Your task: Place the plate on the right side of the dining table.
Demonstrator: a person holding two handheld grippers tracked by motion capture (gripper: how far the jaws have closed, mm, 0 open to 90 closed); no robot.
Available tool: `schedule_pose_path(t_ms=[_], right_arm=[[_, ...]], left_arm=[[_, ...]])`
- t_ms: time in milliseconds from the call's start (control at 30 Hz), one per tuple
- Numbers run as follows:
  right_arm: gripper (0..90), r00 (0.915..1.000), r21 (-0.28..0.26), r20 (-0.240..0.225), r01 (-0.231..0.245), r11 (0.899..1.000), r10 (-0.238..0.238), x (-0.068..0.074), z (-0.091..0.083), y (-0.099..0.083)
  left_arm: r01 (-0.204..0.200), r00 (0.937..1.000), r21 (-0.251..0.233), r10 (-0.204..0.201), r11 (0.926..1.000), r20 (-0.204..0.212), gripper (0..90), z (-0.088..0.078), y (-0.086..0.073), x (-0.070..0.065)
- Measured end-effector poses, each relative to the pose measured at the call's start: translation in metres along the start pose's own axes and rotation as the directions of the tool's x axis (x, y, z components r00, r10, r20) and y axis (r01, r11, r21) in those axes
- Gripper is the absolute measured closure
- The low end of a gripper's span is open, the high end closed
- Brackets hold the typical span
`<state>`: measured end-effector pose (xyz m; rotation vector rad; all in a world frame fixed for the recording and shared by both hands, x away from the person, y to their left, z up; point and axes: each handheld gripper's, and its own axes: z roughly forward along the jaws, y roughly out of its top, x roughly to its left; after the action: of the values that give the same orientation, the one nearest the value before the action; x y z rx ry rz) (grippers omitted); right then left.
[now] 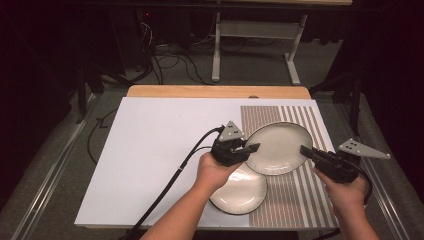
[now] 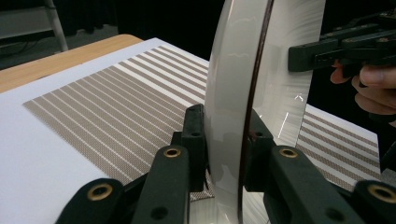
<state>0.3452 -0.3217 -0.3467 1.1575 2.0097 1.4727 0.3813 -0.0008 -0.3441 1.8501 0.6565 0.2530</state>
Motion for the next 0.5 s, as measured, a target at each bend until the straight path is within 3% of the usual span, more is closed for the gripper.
schedule_pose_path(t_ms=[500], right_arm=[[86.2, 0.9983, 0.011, 0.055, -0.022, 1.0, 0.022, -0.023, -0.011, -0.009]], left_arm=[[-0.002, 0.9998, 0.031, 0.001, 0.9995, 0.018, 73.7, 0.038, 0.004, 0.001]])
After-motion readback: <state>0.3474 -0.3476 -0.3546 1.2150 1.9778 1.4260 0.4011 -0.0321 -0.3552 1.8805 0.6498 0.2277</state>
